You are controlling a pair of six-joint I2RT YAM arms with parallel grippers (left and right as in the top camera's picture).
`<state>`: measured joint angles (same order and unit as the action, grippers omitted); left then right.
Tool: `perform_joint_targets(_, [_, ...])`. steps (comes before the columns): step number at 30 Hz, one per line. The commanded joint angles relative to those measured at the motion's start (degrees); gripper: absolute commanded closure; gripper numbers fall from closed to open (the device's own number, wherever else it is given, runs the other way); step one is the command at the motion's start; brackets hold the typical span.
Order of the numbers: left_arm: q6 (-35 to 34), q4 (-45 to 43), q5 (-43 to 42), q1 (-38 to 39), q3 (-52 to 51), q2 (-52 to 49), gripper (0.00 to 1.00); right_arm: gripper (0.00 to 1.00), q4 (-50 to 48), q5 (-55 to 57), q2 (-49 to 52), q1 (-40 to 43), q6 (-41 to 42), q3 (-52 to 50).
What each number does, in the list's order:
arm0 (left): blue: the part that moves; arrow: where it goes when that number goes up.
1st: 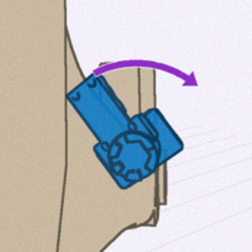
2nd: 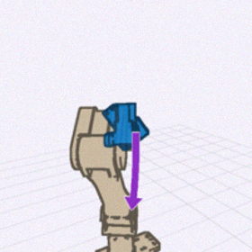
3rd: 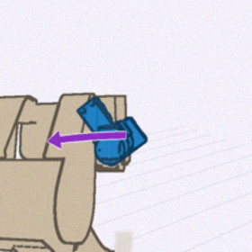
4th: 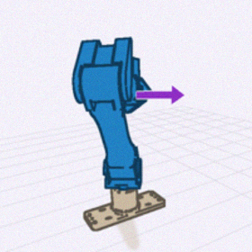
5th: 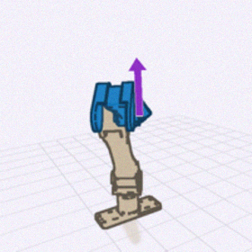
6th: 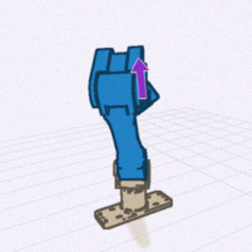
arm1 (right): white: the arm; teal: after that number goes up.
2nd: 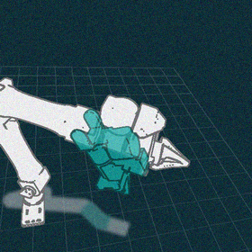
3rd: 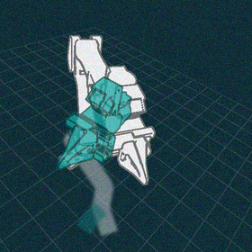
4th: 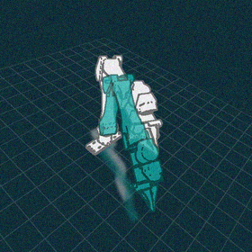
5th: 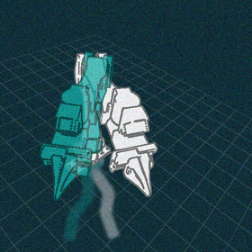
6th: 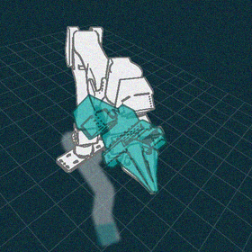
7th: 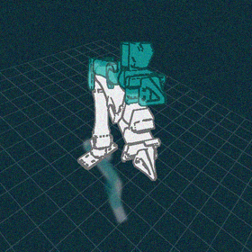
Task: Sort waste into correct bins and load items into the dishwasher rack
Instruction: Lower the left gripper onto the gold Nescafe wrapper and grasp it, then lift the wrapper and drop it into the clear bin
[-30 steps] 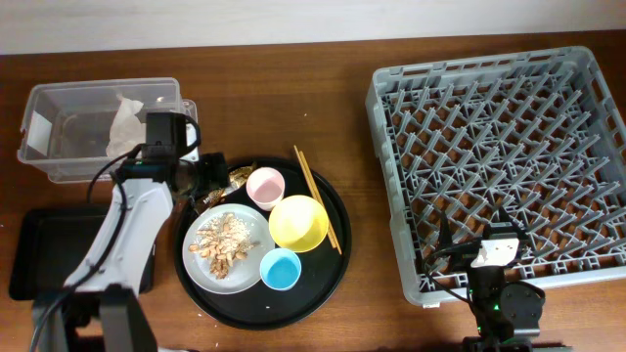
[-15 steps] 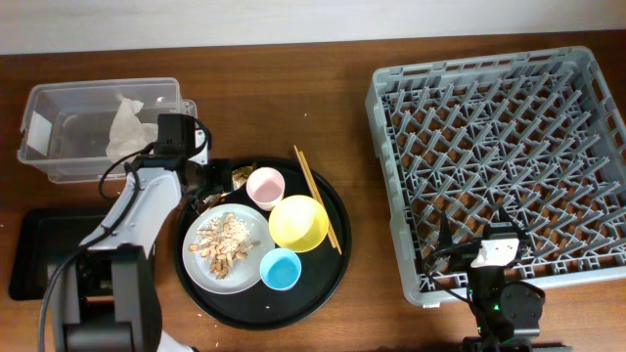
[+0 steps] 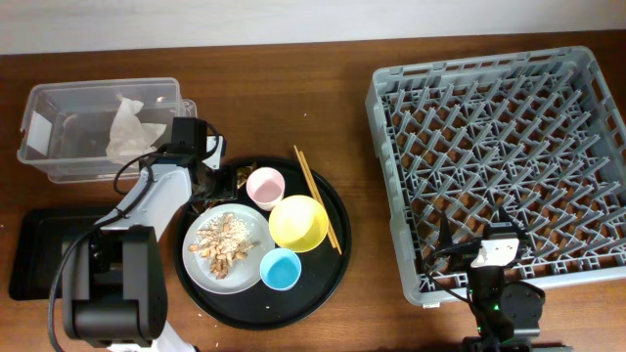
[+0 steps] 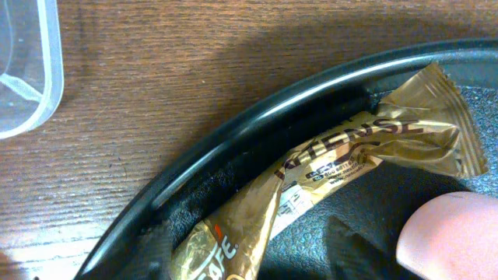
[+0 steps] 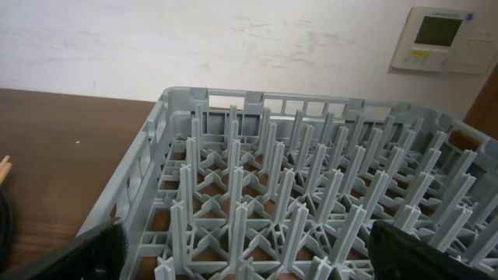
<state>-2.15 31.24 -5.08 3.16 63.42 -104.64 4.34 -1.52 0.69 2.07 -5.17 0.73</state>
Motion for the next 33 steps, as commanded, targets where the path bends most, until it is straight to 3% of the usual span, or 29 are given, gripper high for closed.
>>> perform_joint_targets(1, [1.0, -0.3, 0.4, 0.1, -0.4, -0.5, 0.47, 0.01, 0.2, 0.3, -0.5, 0.3, -0.4, -0.4])
perform_joint_targets(7, [1.0, 0.7, 0.4, 0.3, -0.6, -0.7, 0.52, 0.01, 0.2, 0.3, -0.5, 0.3, -0.4, -0.4])
perform_joint_targets(27, [1.0, 0.9, 0.4, 0.5, -1.5, -1.3, 0.54, 0.01, 0.2, 0.3, -0.5, 0.3, -0.4, -0.4])
perform_joint_targets(33, [0.6, 0.8, -0.3, 0.5, -1.2, -1.2, 0.78, 0.01, 0.2, 0.3, -0.5, 0.3, -0.4, -0.4])
